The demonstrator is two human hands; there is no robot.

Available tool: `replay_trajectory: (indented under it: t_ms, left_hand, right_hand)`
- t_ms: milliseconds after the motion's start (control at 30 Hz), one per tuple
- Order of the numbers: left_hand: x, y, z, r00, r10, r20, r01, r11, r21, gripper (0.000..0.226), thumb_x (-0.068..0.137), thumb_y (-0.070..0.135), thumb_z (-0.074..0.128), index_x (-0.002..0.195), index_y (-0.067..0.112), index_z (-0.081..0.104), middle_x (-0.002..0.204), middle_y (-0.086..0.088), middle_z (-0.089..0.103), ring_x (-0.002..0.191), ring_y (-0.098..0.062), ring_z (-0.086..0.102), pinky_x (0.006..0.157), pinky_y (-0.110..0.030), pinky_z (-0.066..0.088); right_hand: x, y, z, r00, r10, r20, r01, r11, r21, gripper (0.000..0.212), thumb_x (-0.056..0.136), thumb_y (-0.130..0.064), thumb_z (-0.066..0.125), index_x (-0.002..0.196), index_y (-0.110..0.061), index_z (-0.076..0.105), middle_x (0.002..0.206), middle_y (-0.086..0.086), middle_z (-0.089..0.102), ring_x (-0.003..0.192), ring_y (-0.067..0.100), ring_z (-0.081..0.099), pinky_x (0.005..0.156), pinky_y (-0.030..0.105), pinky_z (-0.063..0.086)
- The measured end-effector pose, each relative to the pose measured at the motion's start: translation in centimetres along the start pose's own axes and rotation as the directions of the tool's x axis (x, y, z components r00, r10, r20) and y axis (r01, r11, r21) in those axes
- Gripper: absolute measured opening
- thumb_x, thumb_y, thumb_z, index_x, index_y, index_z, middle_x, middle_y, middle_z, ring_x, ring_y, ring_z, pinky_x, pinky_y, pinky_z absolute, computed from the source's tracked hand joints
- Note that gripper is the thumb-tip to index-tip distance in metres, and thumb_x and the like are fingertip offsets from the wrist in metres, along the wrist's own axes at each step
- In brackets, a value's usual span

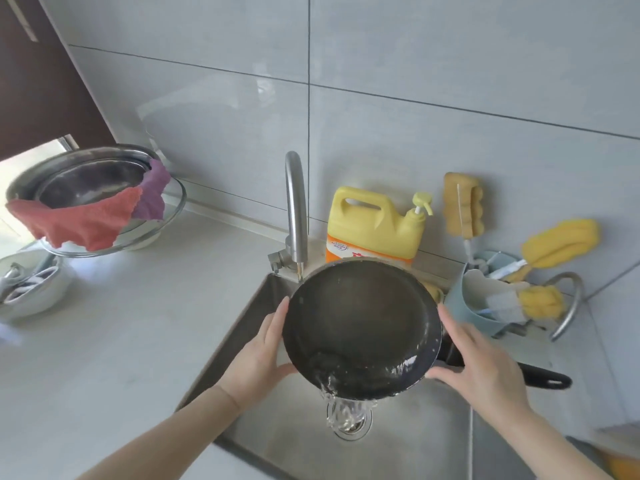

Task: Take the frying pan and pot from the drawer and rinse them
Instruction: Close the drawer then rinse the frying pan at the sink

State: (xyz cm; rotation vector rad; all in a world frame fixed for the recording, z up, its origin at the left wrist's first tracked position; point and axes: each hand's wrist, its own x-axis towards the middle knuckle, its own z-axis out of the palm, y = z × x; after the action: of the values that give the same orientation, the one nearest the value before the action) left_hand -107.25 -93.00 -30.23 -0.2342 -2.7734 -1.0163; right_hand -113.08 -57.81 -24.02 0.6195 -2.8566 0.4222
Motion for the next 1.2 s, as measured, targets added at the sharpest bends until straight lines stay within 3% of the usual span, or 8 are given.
replay_trajectory:
  t_ms: [167,333,500,700,800,967,1067,1200]
  left_hand:
    - [0.4,1.4,0.0,0.873,0.351,-0.339,-0.248,0.917,0.311,0.085,0.097,0.049,0.046,0.156,0.013,-0.003,0.134,-0.020,0.042,0.108,-0.028,0.053,0.079,-0.036,0.057]
    - [1.9,3.5,-1.8,0.719,0.569,-0.399,-0.366,0.798,0.479,0.080,0.101,0.036,0.050,0.155,0.005,-0.001,0.120,-0.022,0.045,0.106,-0.032,0.052,0.093,-0.038,0.044]
    - [2.2,4.0,-2.2,0.715,0.574,-0.398,-0.375,0.796,0.475,0.068,0.100,0.035,0.053,0.147,0.004,0.014,0.120,-0.022,0.045,0.106,-0.033,0.053,0.090,-0.036,0.046]
    - [1.2,2.9,-0.4,0.934,0.300,-0.193,-0.242,0.930,0.277,0.099,0.086,0.046,0.065,0.154,0.008,0.004,0.138,-0.015,0.038,0.111,-0.027,0.054,0.077,-0.031,0.056]
    - [0.8,2.5,-0.3,0.998,0.048,0.049,-0.047,0.999,-0.019,0.122,0.076,0.039,0.081,0.154,0.038,-0.013,0.147,0.002,0.035,0.122,-0.017,0.053,0.096,-0.028,0.051]
    - [2.1,1.0,-1.0,0.913,-0.122,0.388,0.252,0.918,-0.305,0.128,0.066,0.017,0.090,0.152,0.050,0.000,0.140,0.008,0.049,0.122,-0.010,0.056,0.102,-0.035,0.049]
    - [2.7,0.2,-3.2,0.801,-0.163,0.576,0.358,0.902,-0.242,0.123,0.062,0.011,0.088,0.149,0.052,0.011,0.127,0.009,0.063,0.109,-0.017,0.066,0.095,-0.042,0.054]
    - [4.0,-0.8,-7.4,0.646,-0.203,0.736,0.410,0.906,-0.110,0.104,0.065,0.008,0.086,0.143,0.049,0.030,0.118,0.004,0.065,0.099,-0.023,0.070,0.090,-0.037,0.057]
  right_hand:
    - [-1.2,0.9,-1.0,0.913,-0.193,-0.359,0.148,0.978,-0.149,0.073,0.077,-0.056,0.060,0.135,-0.015,0.043,0.089,0.001,0.056,0.066,0.026,0.058,0.053,0.038,0.051]
    - [-1.8,0.6,-2.6,0.837,-0.245,-0.489,0.132,0.958,-0.253,0.064,0.078,-0.049,0.066,0.122,-0.008,0.046,0.098,0.006,0.057,0.080,0.025,0.052,0.055,0.041,0.053]
    - [-1.9,0.4,-4.2,0.832,-0.254,-0.494,0.130,0.953,-0.273,0.064,0.078,-0.049,0.065,0.120,-0.006,0.045,0.103,0.006,0.050,0.082,0.025,0.050,0.057,0.042,0.052]
    - [-2.2,0.9,-3.6,0.983,-0.082,-0.165,0.064,0.992,-0.109,0.101,0.071,-0.055,0.072,0.153,-0.024,0.023,0.092,0.005,0.061,0.068,0.028,0.062,0.050,0.039,0.050]
    - [-2.2,0.9,-3.3,0.990,0.067,0.126,-0.070,0.997,0.022,0.126,0.053,-0.052,0.085,0.154,-0.041,0.011,0.088,-0.007,0.057,0.058,0.016,0.058,0.046,0.028,0.041]
    - [-1.0,0.6,-2.2,0.911,0.161,0.379,-0.200,0.978,0.066,0.117,0.056,-0.065,0.078,0.140,-0.068,-0.003,0.112,-0.038,0.045,0.098,-0.004,0.055,0.080,0.031,0.050]
    - [0.3,0.0,-1.3,0.802,0.154,0.577,-0.309,0.934,0.179,0.115,0.051,-0.058,0.077,0.135,-0.074,0.001,0.101,-0.028,0.059,0.098,-0.003,0.056,0.088,0.029,0.050]
    - [0.9,-1.0,1.4,0.660,0.090,0.746,-0.397,0.885,0.244,0.116,0.051,-0.060,0.078,0.147,-0.056,0.012,0.098,-0.015,0.060,0.095,-0.001,0.058,0.097,0.025,0.046]
